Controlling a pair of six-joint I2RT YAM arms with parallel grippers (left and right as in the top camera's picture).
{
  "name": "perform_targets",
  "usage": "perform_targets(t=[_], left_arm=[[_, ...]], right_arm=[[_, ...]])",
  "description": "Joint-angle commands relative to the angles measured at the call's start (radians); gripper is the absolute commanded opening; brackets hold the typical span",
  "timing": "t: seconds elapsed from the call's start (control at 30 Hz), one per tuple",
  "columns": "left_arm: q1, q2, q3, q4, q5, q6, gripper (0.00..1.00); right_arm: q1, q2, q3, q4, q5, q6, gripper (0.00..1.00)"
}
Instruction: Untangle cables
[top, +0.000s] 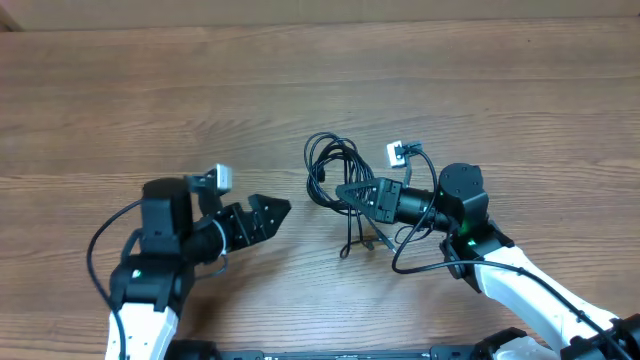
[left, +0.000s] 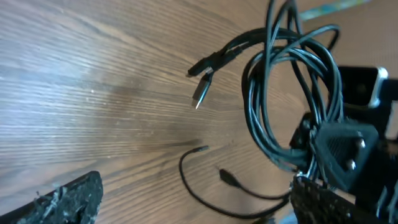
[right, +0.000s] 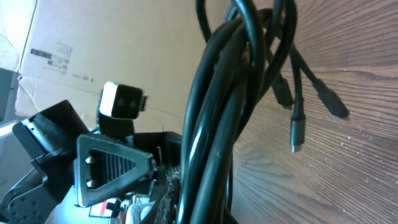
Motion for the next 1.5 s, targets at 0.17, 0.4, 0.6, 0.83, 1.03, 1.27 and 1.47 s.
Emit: perform_targets(t=[0.17,0.4,0.6,0.83,1.03,1.27,1.47], left_arm=[[-0.160,0.160,-0.006,0.230,-0.014,-0.286,0.97],[-0.202,0.279,-0.006,0.361,-0.042,-0.615,0.85],[-0.202,0.328,-0.005,0.410,-0.040,-0.774,0.57],[-0.202,0.329,-0.005,0.515,-0.031,-0.798,0.15],[-0.199,0.329,-0.005,0.515,-0.036,-0.450,0.04],[-0.150,0.325,-0.003,0.515,0.002,-0.077,0.04],[-0.078,0.304,0.000,0.515,0.206,0.175,0.04]], right_arm=[[0.038,-0.003,0.009,0.008,0.064,0.008,0.04],[0.104,-0.003,0.009,0.008,0.098,-0.040,0.04],[0.147,-0.003,0.009,0.005,0.146,-0.047,0.04],[0.185,-0.003,0.009,-0.056,0.220,-0.050,0.04],[0.187,-0.003,0.009,-0.112,0.242,-0.145,0.13],[0.186,-0.003,0.009,-0.330,0.439,-0.298,0.29],[0.186,-0.003,0.009,-0.468,0.654,-0.303,0.52]])
